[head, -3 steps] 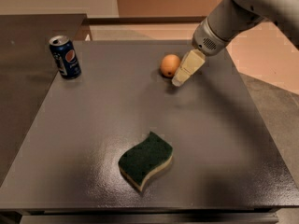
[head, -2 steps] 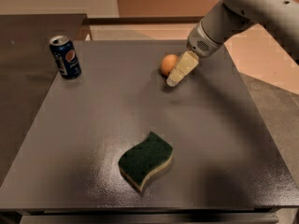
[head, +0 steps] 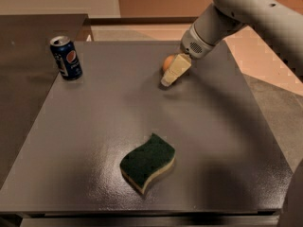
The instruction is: Move orange near sponge
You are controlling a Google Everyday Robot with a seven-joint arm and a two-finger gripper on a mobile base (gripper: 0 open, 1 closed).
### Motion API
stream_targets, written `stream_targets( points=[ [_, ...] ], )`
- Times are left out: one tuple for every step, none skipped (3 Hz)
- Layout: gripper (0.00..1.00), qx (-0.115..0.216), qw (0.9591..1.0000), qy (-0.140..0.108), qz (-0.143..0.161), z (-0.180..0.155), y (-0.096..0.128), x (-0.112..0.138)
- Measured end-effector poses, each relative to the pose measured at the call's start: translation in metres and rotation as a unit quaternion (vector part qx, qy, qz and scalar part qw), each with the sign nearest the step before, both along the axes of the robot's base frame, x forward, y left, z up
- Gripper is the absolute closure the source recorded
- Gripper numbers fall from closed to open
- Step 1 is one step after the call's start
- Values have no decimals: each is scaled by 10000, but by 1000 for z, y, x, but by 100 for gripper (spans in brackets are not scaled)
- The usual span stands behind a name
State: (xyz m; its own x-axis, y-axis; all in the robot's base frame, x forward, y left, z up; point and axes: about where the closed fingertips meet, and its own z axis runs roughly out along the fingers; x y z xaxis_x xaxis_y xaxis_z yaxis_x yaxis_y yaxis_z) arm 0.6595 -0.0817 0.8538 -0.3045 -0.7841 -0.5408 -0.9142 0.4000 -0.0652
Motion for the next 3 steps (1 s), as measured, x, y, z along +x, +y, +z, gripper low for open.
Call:
stream_targets(
  points=[
    [41, 19, 10000, 39, 27, -2, 1, 1],
    [65, 71, 9999, -18, 141, 6, 1, -4],
    [87, 60, 9992, -101, 384, 20, -2, -15]
  ],
)
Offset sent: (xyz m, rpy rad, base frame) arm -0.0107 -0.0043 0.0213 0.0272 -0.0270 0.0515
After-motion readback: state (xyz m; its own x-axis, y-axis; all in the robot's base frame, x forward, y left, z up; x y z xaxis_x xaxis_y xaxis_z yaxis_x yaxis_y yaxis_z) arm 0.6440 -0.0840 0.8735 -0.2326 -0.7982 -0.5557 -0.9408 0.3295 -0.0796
